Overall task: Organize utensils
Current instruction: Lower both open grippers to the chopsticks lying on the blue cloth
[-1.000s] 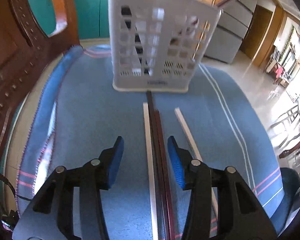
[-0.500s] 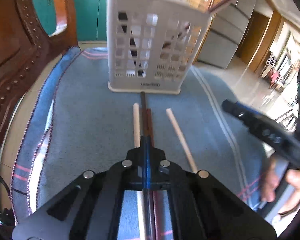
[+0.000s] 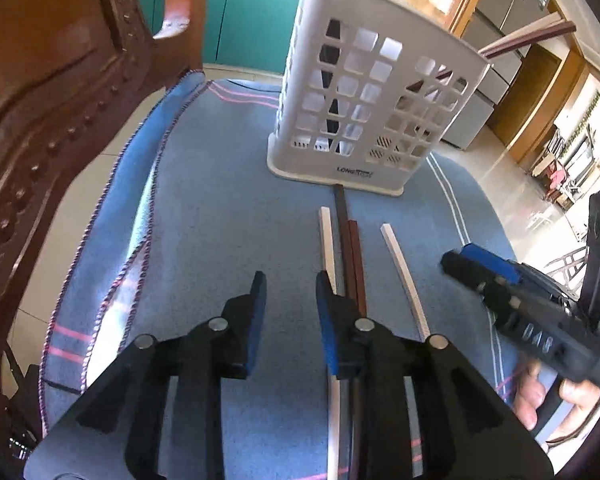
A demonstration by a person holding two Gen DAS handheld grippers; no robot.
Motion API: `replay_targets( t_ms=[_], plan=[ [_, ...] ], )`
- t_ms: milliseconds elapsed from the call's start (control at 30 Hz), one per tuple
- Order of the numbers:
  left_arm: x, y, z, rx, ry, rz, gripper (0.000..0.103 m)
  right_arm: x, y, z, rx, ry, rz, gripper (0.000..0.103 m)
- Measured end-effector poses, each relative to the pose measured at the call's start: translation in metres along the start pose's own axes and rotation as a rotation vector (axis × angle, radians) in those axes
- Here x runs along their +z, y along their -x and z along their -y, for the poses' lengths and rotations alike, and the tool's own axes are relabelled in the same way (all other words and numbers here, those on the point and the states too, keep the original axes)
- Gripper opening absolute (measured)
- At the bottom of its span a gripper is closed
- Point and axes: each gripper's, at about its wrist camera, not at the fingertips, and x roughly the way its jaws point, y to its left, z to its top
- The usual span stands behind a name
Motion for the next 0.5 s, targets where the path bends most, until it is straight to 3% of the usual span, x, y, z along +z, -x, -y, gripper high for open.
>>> replay_targets(
  t_ms=[167, 267, 333, 500],
  plan=[
    [0.001, -0.009, 0.011, -0.003, -0.029, -0.023, 0.027, -0.004, -0.017, -0.027, -0.049, 0.122, -0.074, 0.044],
    [0.004, -0.013, 0.015, -0.009, -0.037, -0.025, 0.033, -0.001, -0.019, -0.031, -0.076, 0.146, -0.088, 0.044],
    [0.006, -0.015, 0.017, -0.019, -0.047, -0.029, 0.034, -0.001, -0.022, -0.028, -0.154, 0.155, -0.105, 0.032],
    [0.007, -0.026, 0.029, 0.016, -0.105, -0.039, 0.033, 0.003, -0.016, -0.008, -0.053, 0.028, -0.111, 0.032]
  ],
)
